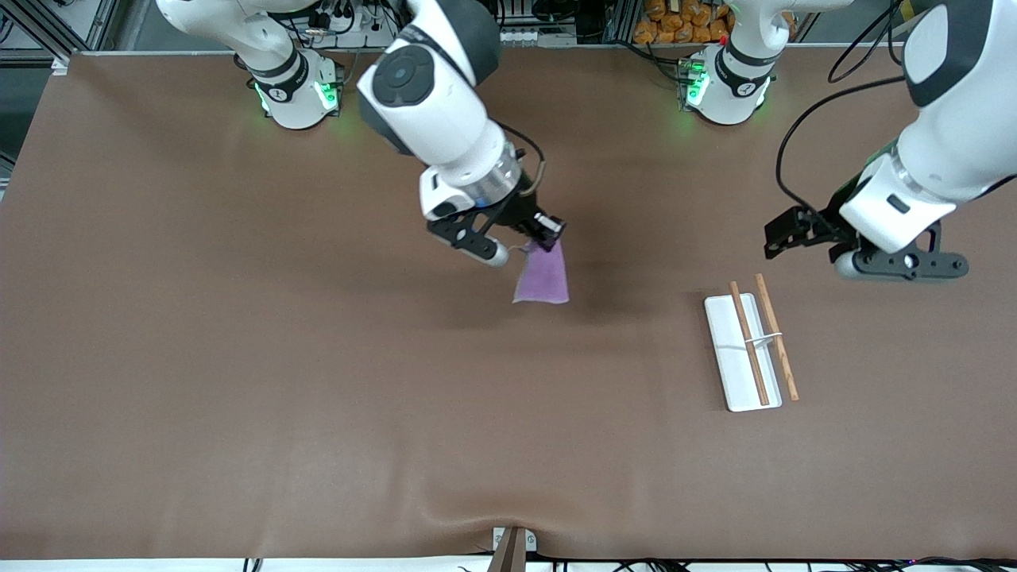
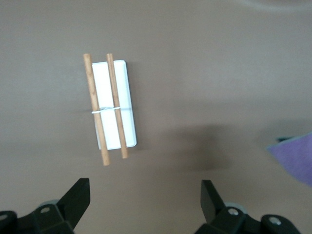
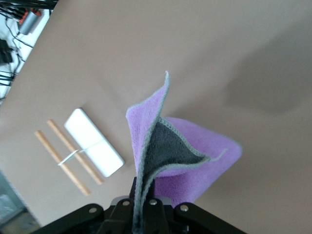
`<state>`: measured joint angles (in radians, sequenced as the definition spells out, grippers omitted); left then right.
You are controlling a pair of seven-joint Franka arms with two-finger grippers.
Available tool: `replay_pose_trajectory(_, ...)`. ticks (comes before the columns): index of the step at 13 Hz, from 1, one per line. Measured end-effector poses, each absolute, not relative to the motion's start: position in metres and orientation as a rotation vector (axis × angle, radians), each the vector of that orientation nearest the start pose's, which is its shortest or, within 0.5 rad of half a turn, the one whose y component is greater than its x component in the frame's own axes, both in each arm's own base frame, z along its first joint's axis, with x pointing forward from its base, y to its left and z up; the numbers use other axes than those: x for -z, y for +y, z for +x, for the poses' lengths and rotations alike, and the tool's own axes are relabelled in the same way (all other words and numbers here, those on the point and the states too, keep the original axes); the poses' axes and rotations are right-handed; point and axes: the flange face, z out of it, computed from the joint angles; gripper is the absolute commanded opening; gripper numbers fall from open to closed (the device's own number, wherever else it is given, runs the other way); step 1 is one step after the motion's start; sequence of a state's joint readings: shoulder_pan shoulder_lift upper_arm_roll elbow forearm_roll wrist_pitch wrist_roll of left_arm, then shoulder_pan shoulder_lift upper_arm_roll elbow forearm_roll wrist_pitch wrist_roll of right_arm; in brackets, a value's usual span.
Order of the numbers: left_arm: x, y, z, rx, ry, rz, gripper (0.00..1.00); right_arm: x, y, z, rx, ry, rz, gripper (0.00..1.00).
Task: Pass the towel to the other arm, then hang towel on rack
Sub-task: 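Carry the towel toward the left gripper while the left gripper approaches it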
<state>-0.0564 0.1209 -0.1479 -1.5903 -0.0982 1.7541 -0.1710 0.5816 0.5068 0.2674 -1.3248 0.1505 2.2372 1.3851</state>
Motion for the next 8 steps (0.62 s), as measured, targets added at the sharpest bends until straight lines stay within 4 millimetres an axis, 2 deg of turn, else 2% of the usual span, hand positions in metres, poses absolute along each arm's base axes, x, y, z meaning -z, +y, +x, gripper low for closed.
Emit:
replay_pose_trajectory(2,-0.551,-0.138,0.601,0.048,-0.017,-3.277,1.00,-0.500,0.555,0.497,-0.071,0.921,-2.422,0.00)
replay_pose_trajectory(5,-0.534,-0.160,0.611,0.071,-0.094,-3.288,1.00,-0.508,0.598,0.452,-0.096,0.914,-2.349,0.00)
replay_pose_trajectory(6,-0.528,-0.164,0.614,0.081,-0.122,-3.291,1.00,-0.509,0.609,0.439,-0.105,0.908,-2.338,0.00)
replay_pose_trajectory(8,-0.515,-0.172,0.621,0.078,-0.186,-3.312,1.00,-0.510,0.619,0.426,-0.111,0.889,-2.341,0.00)
